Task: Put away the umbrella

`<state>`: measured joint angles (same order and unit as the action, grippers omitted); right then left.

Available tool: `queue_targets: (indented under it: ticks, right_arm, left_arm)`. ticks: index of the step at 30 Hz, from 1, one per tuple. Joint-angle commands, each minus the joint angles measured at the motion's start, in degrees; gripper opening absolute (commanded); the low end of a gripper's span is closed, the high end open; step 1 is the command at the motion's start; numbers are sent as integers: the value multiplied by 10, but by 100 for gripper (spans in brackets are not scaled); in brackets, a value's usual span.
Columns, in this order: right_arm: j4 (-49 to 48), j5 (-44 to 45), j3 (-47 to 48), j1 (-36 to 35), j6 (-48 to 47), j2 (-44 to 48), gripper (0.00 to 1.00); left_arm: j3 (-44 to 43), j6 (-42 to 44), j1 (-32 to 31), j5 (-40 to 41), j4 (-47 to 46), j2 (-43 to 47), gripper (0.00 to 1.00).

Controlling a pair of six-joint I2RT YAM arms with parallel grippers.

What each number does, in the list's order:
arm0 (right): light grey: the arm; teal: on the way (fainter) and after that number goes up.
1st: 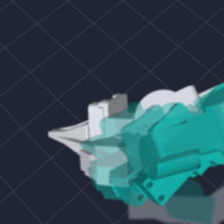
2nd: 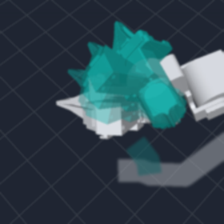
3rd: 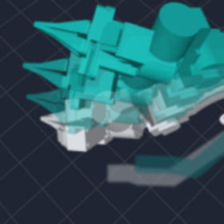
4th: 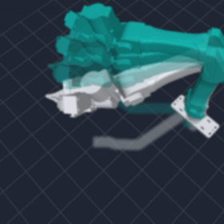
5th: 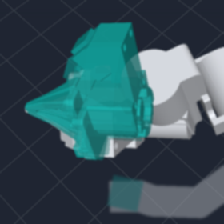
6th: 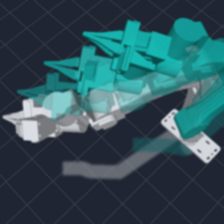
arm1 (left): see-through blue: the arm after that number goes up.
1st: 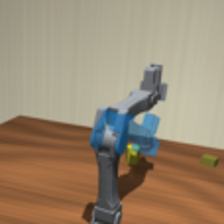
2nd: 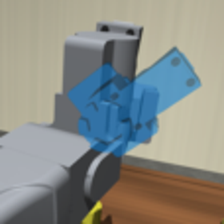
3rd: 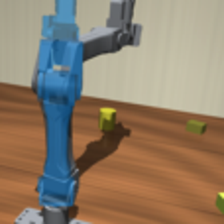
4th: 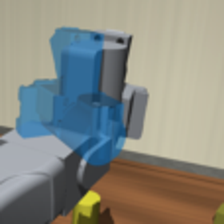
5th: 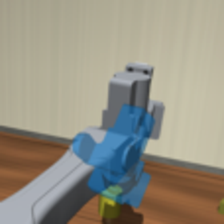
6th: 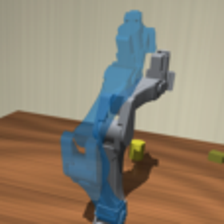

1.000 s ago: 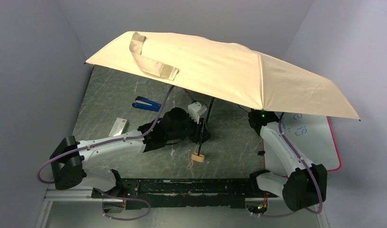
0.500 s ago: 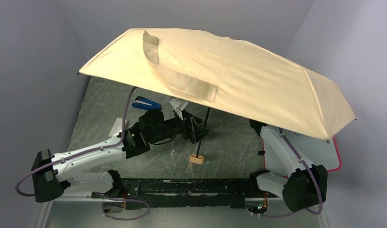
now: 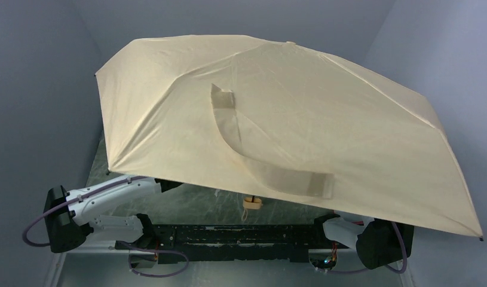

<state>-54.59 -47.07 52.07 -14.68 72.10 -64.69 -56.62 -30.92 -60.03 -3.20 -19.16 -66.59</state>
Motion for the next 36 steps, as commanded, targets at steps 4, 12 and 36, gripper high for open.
queue_targets:
  ticks: [4, 12, 36]
  right_arm:
    - [-85, -25, 31, 1, 39, 15, 0]
    - [-94, -29, 29, 1, 46, 20, 0]
    - [24, -5, -7, 1, -42, 54, 33]
  left_arm:
    - [-57, -17, 36, -50, -104, -42, 71]
    - [-97, -50, 54, -117, -154, -105, 55]
    - [-183, -38, 55, -76, -39, -117, 5]
